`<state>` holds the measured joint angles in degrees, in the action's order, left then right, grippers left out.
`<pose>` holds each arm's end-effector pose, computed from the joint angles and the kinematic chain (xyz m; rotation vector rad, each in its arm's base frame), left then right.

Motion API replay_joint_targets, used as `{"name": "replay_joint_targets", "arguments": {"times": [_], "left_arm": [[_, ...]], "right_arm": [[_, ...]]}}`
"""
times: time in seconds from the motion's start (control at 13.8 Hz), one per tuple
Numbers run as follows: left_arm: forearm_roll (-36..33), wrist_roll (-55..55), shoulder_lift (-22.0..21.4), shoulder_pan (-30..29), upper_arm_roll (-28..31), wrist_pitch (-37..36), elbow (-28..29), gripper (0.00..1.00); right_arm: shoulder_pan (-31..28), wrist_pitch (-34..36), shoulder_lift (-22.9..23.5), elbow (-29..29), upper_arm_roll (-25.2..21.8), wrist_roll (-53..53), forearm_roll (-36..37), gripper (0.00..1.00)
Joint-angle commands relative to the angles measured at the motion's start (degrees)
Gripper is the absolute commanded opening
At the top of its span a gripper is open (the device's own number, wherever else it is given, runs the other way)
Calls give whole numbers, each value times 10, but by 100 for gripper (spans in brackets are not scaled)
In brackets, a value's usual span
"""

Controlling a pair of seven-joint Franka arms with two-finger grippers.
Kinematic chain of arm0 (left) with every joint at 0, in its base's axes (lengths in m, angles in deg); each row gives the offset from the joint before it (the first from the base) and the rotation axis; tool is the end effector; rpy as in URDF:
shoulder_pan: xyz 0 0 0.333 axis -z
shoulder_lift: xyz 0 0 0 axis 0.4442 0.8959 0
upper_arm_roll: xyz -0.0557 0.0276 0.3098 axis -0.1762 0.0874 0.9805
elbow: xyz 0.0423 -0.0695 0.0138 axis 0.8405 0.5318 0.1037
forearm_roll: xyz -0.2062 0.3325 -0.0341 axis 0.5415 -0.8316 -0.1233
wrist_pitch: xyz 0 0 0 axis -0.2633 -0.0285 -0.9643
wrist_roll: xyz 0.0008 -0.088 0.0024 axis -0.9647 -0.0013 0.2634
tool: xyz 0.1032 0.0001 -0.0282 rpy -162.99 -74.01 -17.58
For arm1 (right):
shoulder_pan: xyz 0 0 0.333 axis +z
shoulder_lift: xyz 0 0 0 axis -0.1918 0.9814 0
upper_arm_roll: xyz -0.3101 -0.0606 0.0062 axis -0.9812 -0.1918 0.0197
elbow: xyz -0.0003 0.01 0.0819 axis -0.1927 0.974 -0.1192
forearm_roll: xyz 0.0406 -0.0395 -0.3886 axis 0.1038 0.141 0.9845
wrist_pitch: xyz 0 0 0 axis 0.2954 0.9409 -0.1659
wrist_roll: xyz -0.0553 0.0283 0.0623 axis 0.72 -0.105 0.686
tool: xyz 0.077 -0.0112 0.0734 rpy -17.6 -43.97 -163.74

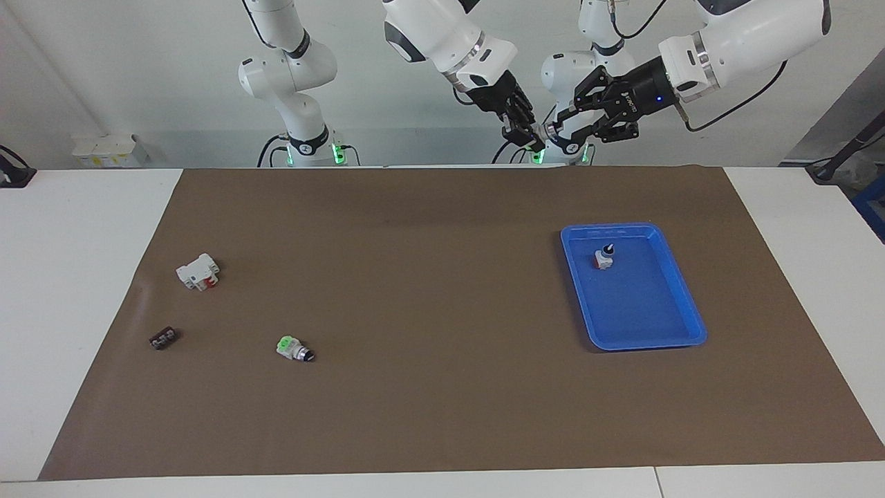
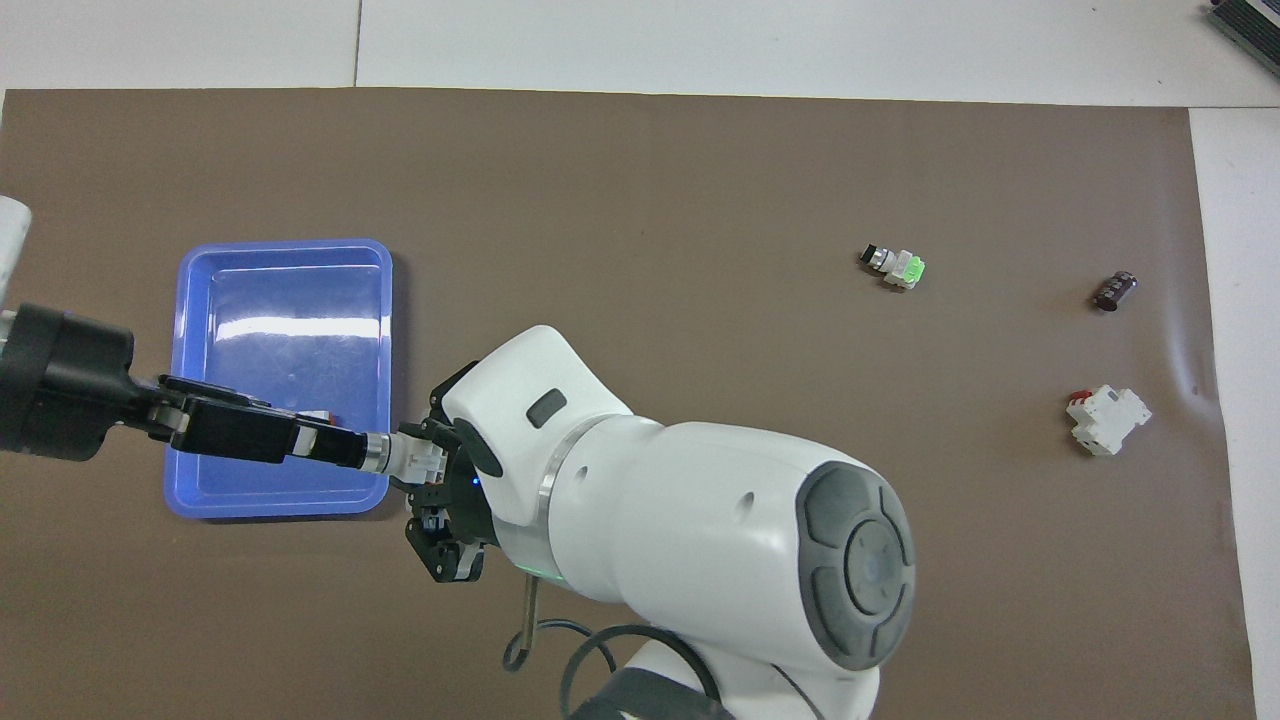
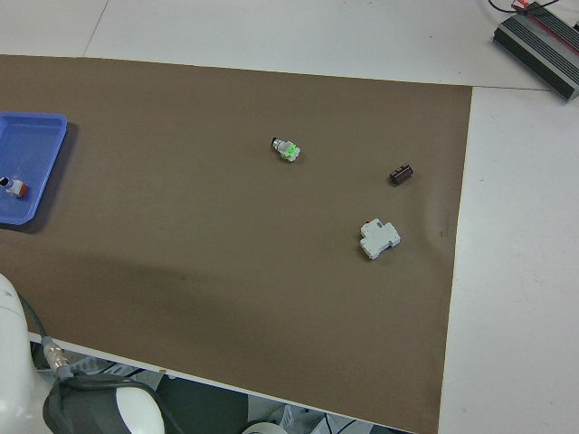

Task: Turn and place switch with both arms
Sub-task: 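Close the left gripper on the switch held by the right gripper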

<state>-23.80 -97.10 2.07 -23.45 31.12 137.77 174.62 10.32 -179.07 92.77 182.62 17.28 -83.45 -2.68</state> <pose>0.4788 -0.1173 0.6416 2.2811 -0.4000 -0.1311 0.4418 0.4457 0.6028 -1.9363 -1.6684 -0.8115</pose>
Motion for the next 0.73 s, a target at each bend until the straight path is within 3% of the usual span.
{"name": "replay_joint_targets", "arguments": {"times": [0.0,0.15,0.29,0.44,0.65], "left_arm": [[29,-10,-39,3,5,17,55,41],[33,-9,-55,2,5,17,78,40],[36,-8,-59,1,6,33,83,29],[43,-6,-60,1,5,50,84,25],[43,-5,-61,3,5,71,84,25]], "right_arm": [[1,-7,9,-10,2,15,9,0],[0,-7,9,-9,1,14,9,0],[-1,-8,9,-10,1,14,9,0],[-1,-8,9,-11,1,15,9,0],[-2,-7,9,-11,1,13,9,0]]}}
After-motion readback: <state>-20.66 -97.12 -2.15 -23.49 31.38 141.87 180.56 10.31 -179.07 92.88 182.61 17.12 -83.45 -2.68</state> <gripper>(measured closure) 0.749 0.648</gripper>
